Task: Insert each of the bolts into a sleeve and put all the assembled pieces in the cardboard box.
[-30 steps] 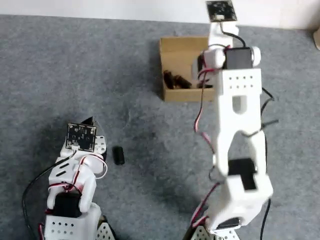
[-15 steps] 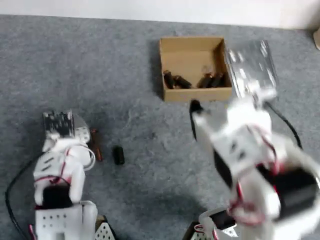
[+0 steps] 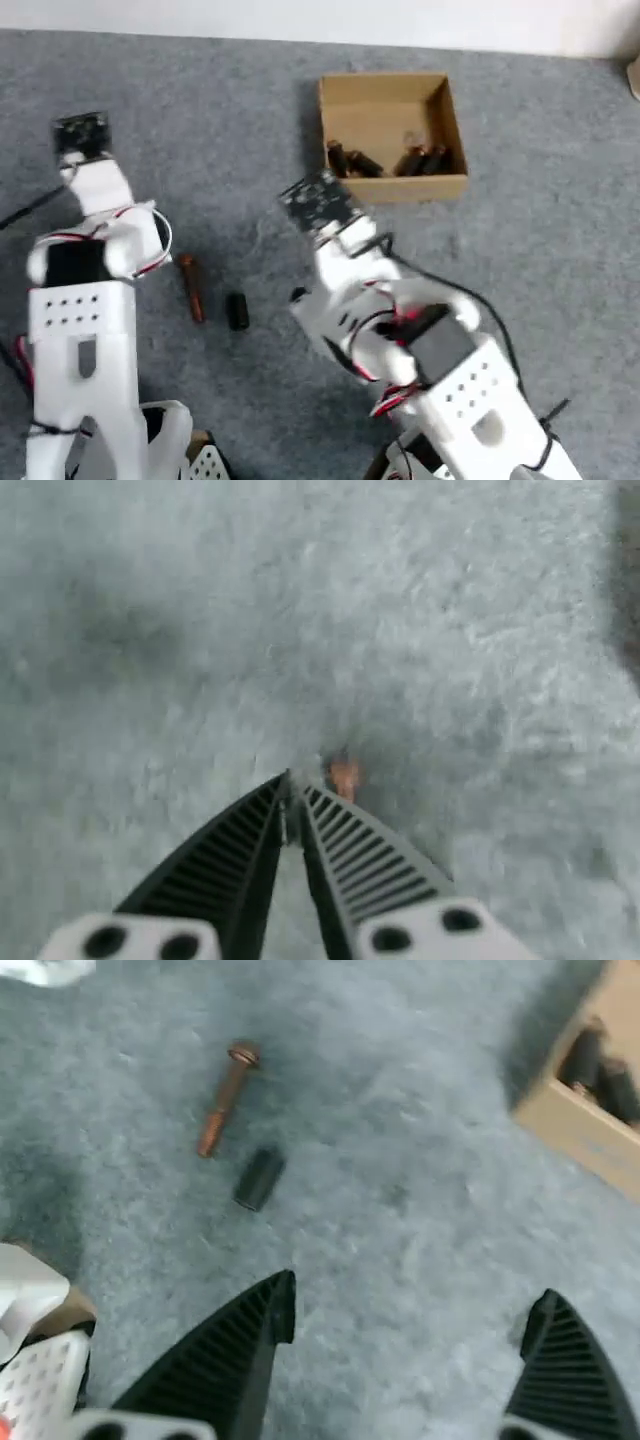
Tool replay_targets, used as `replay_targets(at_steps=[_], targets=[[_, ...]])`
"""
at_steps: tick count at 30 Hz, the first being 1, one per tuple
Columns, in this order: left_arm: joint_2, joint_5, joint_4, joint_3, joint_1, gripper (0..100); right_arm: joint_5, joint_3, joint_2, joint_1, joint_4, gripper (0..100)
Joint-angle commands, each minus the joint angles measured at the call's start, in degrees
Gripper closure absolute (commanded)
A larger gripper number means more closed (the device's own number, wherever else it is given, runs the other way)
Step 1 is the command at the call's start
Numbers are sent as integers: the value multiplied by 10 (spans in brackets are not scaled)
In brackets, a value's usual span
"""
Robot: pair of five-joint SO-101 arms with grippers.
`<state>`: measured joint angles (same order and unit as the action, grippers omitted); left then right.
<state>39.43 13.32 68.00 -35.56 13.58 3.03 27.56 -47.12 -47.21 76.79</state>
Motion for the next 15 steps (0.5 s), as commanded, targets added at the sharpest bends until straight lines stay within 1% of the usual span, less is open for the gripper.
replay_targets(at_steps=[1,4,6,10,12,15], targets=[[47,69,145,75,8,990,-6,46,-4,-40,-92,674],[43,68,158,72,5,990,-8,77,-4,-74,-138,674],[30,69,179,97,12,990,-35,88,-4,-92,-167,674],[9,69,252,185,75,990,-84,128,6,-95,-233,674],[0,69,279,214,100,989,-112,144,41,-95,-266,674],[-19,70,284,223,109,989,-156,148,141,-95,-313,674]])
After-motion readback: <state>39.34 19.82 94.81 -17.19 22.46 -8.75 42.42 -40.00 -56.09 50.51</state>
